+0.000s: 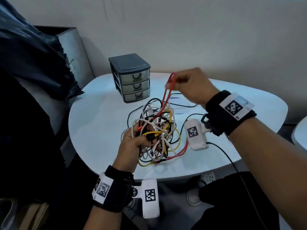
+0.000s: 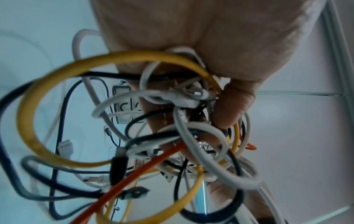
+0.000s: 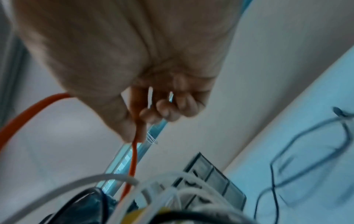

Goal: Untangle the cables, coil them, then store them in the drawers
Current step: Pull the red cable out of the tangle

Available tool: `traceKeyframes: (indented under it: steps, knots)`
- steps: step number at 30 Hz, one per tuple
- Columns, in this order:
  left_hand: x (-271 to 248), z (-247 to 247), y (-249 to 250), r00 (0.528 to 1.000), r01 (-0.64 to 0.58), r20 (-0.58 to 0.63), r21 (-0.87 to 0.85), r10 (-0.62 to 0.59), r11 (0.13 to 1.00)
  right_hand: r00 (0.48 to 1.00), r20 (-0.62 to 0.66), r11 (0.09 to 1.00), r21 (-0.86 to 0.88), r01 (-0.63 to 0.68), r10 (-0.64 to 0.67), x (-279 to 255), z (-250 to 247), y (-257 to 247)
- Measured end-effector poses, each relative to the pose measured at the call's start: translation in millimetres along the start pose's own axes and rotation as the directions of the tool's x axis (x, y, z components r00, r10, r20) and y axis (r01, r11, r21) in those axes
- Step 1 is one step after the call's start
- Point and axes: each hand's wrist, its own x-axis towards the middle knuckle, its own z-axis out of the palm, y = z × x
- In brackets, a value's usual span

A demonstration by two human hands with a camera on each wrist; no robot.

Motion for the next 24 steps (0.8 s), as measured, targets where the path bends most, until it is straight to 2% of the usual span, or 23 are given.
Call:
traceKeyframes:
  steps: [1,2,3,4,5,6,7,8,10,13,16,19,22,24]
  knots:
    - [0,1,0,1.000,-0.001,0.003,-0.006,0.001,1.000,0.985,-0.149,0.996,0.016,0.092,-0.088,3,-2,-2]
    - [1,1,1,1.000,-0.002,0.004,-0.020,0.002,1.000,0.948,-0.273,0.983,0.031,0.180,-0.165,5,-3,-4]
    - [2,2,3,1.000,-0.005,0.002,-0.037,0.005,0.999,0.918,-0.342,0.969,0.067,0.237,-0.201,6,-3,-7]
    - [2,3,4,1.000,-0.010,0.001,-0.056,0.010,0.998,0.919,-0.347,0.961,0.130,0.244,-0.187,6,-2,-7]
    - [3,4,6,1.000,-0.016,-0.002,-0.073,0.016,0.997,0.952,-0.275,0.959,0.203,0.197,-0.137,4,0,-8]
    - [4,4,7,1.000,-0.020,-0.006,-0.086,0.019,0.996,0.986,-0.148,0.966,0.237,0.106,-0.072,3,2,-6]
    - [4,4,8,1.000,-0.020,-0.011,-0.096,0.019,0.995,1.000,-0.014,0.976,0.216,0.013,-0.010,0,4,-4]
    - [5,4,9,1.000,-0.020,-0.013,-0.104,0.019,0.994,0.995,0.087,0.987,0.153,-0.050,0.037,-2,7,0]
    - [5,3,10,1.000,-0.023,-0.017,-0.118,0.021,0.993,0.977,0.191,0.991,0.068,-0.113,0.099,-6,12,5]
    - [3,1,10,1.000,-0.014,-0.025,-0.128,0.011,0.992,0.950,0.283,0.988,0.045,-0.150,0.131,-9,14,6]
    - [1,0,9,1.000,0.002,-0.015,-0.136,-0.004,0.991,0.927,0.360,0.992,0.018,-0.125,0.110,-10,8,2]
    - [0,1,7,1.000,0.013,-0.010,-0.142,-0.015,0.990,0.928,0.360,0.994,0.023,-0.106,0.091,-8,5,-3]
    - [0,2,8,1.000,0.014,0.004,-0.139,-0.014,0.990,0.925,0.375,0.977,0.164,-0.133,0.063,-5,1,-3]
    - [0,2,8,1.000,0.017,0.006,-0.124,-0.017,0.992,0.945,0.319,0.965,0.217,-0.149,0.074,-1,-6,-4]
